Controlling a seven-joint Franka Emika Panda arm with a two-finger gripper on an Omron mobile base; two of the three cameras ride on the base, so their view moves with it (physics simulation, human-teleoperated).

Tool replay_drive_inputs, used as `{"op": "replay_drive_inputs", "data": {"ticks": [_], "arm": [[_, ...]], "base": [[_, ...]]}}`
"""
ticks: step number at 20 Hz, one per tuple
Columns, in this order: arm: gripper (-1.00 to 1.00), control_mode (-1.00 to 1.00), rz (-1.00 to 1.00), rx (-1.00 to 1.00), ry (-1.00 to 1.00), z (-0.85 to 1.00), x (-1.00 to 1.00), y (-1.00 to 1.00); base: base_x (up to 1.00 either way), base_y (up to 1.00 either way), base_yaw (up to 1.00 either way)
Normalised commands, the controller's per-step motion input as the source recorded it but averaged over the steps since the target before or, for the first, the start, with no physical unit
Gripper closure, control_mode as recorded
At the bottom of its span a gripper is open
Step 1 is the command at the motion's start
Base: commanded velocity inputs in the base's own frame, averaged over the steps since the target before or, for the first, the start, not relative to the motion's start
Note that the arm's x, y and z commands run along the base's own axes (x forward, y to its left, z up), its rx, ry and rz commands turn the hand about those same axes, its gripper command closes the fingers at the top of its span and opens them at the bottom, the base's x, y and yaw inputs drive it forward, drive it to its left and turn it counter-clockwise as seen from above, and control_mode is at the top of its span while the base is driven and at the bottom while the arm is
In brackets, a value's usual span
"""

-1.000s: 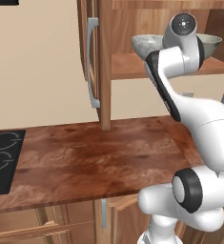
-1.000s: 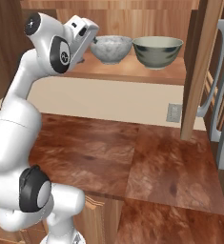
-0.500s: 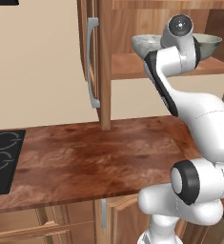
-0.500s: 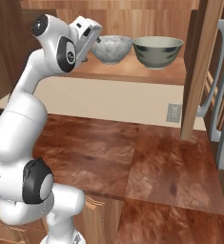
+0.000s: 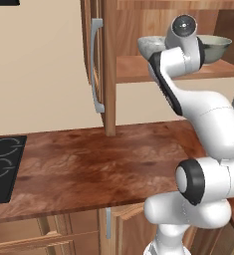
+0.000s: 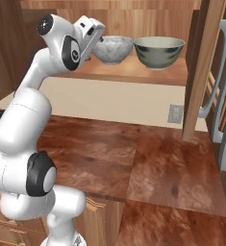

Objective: Move the bowls from the cabinet to the plates on the dining table.

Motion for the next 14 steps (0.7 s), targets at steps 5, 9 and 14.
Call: {"op": "replay_drive_inputs", "data": {"ticks": [5, 9, 14], "arm": [[-1.0, -1.0, 0.0, 0.0, 0.0, -0.05, 0.25, -0.03], [-1.0, -1.0, 0.0, 0.0, 0.0, -0.21, 0.21, 0.0], [-1.0, -1.0, 0.0, 0.0, 0.0, -0.11, 0.21, -0.02]], "base": [[0.0, 0.0, 0.0], [0.0, 0.0, 0.0], [0.0, 0.0, 0.0]]}}
